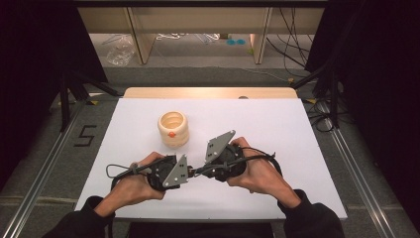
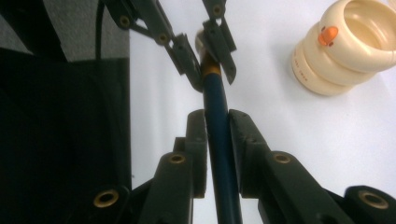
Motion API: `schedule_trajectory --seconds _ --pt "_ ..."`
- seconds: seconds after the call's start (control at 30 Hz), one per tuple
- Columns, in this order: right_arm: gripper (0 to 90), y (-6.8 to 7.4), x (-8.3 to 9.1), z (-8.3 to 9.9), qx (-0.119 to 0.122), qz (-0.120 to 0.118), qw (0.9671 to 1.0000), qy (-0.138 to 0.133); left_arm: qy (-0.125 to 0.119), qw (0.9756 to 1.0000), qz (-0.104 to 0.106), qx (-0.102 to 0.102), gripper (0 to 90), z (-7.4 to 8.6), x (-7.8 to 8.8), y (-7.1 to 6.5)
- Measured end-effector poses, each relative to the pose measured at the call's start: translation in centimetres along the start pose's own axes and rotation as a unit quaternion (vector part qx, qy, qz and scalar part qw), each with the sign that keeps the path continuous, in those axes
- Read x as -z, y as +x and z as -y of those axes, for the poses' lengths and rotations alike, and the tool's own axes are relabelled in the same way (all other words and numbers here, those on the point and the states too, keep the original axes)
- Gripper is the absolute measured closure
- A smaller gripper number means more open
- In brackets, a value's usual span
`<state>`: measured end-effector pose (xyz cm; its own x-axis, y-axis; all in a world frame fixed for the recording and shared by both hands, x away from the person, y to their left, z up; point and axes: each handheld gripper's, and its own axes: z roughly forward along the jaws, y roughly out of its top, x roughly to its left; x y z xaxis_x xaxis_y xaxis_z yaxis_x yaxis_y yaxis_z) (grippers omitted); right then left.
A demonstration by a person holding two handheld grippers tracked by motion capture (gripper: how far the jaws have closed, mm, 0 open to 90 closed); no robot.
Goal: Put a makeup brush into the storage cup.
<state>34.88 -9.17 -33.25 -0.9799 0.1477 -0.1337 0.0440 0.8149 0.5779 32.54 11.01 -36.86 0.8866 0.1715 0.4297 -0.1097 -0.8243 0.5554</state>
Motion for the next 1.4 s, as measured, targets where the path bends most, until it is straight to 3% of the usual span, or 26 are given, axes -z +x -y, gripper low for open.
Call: schedule_trajectory --seconds 0.77,0.87,1.13,1.27,1.4 --pt "79.2 -0.1 -0.6 0.4 0.009 -0.008 0.9999 0.012 0.004 0.9998 0.003 -0.017 76.2 0.0 -0.1 -0.3" --pt "79.2 -0.2 -0.6 0.5 0.012 -0.015 0.9996 0.022 0.002 0.9999 0.003 -0.014 76.0 0.0 -0.1 -0.4" --pt "80.2 -0.2 -1.0 0.6 0.016 -0.012 0.9997 0.014 -0.007 0.9999 0.006 -0.01 75.9 -0.1 0.2 -0.3" --pt "80.7 0.0 -0.9 0.4 0.03 -0.01 0.9993 0.022 -0.011 0.9998 0.012 -0.008 75.9 -0.1 0.2 -0.3" --pt "80.7 -0.2 -0.9 0.7 0.025 -0.014 0.9993 0.024 -0.015 0.9998 0.009 -0.007 75.4 -0.1 0.1 -0.3"
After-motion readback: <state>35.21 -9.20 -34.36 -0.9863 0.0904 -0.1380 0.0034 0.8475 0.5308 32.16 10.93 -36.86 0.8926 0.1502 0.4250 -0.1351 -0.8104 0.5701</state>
